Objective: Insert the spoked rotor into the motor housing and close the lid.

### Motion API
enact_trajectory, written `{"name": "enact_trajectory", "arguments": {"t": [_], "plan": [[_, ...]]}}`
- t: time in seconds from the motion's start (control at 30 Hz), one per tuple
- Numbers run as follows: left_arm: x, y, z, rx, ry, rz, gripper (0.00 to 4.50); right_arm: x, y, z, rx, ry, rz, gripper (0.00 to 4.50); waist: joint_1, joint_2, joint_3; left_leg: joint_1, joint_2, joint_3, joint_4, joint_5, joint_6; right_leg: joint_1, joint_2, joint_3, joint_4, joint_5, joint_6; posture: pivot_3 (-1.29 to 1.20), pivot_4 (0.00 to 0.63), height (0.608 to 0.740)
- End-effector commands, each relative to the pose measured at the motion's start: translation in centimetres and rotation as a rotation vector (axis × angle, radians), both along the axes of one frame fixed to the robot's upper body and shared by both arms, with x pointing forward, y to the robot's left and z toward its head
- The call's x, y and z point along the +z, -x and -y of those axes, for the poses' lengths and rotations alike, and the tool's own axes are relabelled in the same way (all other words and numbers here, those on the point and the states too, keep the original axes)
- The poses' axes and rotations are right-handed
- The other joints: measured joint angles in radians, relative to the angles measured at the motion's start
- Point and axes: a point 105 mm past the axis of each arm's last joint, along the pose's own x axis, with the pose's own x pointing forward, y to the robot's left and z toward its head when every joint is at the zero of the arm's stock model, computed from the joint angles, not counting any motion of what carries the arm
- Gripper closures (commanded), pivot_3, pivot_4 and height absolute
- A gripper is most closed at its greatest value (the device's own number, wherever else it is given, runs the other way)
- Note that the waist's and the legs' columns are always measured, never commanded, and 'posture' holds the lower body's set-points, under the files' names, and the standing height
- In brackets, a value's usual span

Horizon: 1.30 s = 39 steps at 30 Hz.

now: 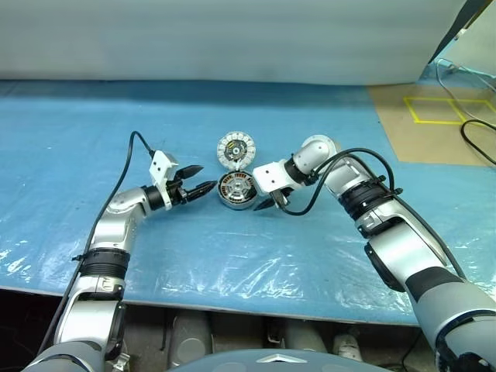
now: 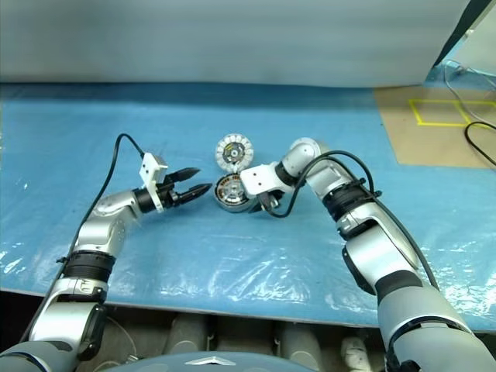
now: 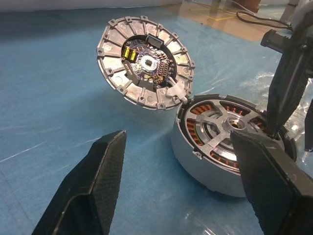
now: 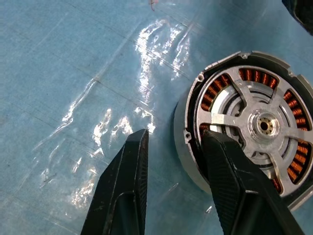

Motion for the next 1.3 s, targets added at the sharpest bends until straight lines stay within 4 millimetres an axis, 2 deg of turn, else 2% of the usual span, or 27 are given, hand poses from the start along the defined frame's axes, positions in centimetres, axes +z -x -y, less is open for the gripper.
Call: {"name": "enact_trajectory", "arguments": {"t": [0.03, 0.2, 0.3, 0.43, 0.63, 0.87, 0.97, 1.3], "plan": [[0.6, 0.0, 0.1, 0.003, 0.006, 0.037, 0.89, 0.7, -0.4, -0.3, 0.03, 0.019, 0.067, 2.68, 0.0, 0.0, 0.0, 0.0, 0.0, 0.0, 0.0, 0.0, 0.0, 0.0, 0.0, 0.0, 0.0, 0.0, 0.0, 0.0, 0.15, 0.74], [0.7, -0.2, 0.0, 0.014, 0.007, 0.047, 0.89, 0.1, -0.9, 0.0, 0.018, 0.044, 0.092, 2.68, 0.0, 0.0, 0.0, 0.001, 0.0, 0.0, 0.001, 0.0, 0.001, 0.0, 0.0, 0.001, 0.001, 0.0, 0.0, 0.0, 0.15, 0.74], [0.8, -0.3, 0.0, 0.016, 0.007, 0.05, 0.89, 0.0, -0.9, 0.0, 0.026, 0.049, 0.108, 3.29, 0.0, 0.0, 0.0, 0.002, 0.0, 0.0, 0.001, 0.0, 0.001, 0.0, 0.0, 0.001, 0.001, 0.0, 0.0, 0.0, 0.15, 0.74], [0.8, -0.4, 0.0, 0.02, 0.007, 0.051, 0.89, 0.0, -0.9, 0.0, 0.029, 0.043, 0.116, 4.49, 0.0, 0.0, 0.0, 0.002, 0.0, 0.0, 0.001, 0.0, 0.001, 0.0, 0.0, 0.002, 0.001, 0.0, 0.0, 0.0, 0.15, 0.74], [1.0, -0.7, 0.1, 0.021, 0.005, 0.057, 0.89, 0.4, 0.1, 0.0, 0.067, 0.036, 0.098, 4.49, 0.0, 0.0, 0.0, 0.002, 0.0, 0.0, 0.001, 0.0, 0.001, 0.0, 0.0, 0.002, 0.001, 0.0, 0.0, 0.0, 0.15, 0.74], [1.1, -0.8, 0.2, 0.012, 0.004, 0.063, 0.89, 2.2, 3.2, 0.1, 0.179, 0.052, 0.025, 4.49, 0.001, 0.0, 0.0, -0.001, 0.0, 0.0, 0.001, 0.0, 0.001, -0.001, 0.0, 0.001, 0.001, 0.0, 0.0, 0.0, 0.15, 0.74], [1.1, -0.8, 0.5, 0.001, 0.002, 0.063, 0.89, 2.1, 4.1, 0.2, 0.213, 0.071, 0.002, 4.49, 0.0, 0.0, 0.0, -0.002, 0.0, 0.0, 0.001, 0.0, 0.001, -0.002, 0.0, 0.001, 0.001, 0.0, 0.0, 0.0, 0.15, 0.74], [1.4, -0.8, 0.6, -0.004, -0.004, 0.068, 0.89, 0.5, 4.9, 0.4, 0.194, 0.104, -0.08, 4.49, 0.001, 0.0, 0.0, -0.001, 0.0, 0.0, 0.001, 0.0, 0.001, -0.002, 0.0, 0.001, 0.001, 0.0, 0.0, 0.0, 0.15, 0.74]]}}
